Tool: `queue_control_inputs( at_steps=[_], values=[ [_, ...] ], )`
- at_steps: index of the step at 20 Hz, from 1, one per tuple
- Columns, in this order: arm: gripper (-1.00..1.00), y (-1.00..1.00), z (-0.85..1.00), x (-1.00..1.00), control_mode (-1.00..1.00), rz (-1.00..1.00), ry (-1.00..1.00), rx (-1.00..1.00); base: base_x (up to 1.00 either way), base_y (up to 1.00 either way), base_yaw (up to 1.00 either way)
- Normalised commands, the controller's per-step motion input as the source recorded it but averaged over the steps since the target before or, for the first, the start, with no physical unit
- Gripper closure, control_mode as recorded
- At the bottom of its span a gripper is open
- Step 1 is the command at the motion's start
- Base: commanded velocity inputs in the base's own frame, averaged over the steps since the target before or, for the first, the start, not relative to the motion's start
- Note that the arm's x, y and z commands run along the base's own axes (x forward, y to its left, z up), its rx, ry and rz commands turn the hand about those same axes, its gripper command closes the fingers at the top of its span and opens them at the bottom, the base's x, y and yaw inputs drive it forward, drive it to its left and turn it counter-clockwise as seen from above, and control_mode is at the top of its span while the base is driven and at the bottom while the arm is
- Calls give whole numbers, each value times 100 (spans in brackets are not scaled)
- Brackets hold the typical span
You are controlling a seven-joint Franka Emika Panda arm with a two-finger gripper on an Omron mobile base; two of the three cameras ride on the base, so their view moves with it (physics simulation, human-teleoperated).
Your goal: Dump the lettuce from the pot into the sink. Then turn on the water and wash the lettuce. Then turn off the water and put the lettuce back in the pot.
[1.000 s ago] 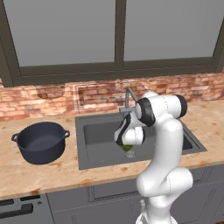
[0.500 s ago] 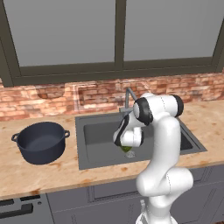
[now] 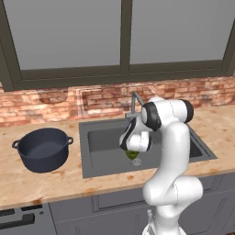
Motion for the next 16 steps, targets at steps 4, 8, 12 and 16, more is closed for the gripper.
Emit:
queue_control_inputs(
  at_steps=[4, 8, 12, 16],
  values=[
    [-100, -6, -9, 2, -100, 4, 0, 0, 0, 0, 0],
    [-100, -1, -1, 0, -100, 1, 0, 0, 0, 0, 0],
    [-100, 0, 0, 0, -100, 0, 0, 0, 0, 0, 0],
    [-100, 0, 17, 3, -100, 0, 2, 0, 0, 0, 0]
  ],
)
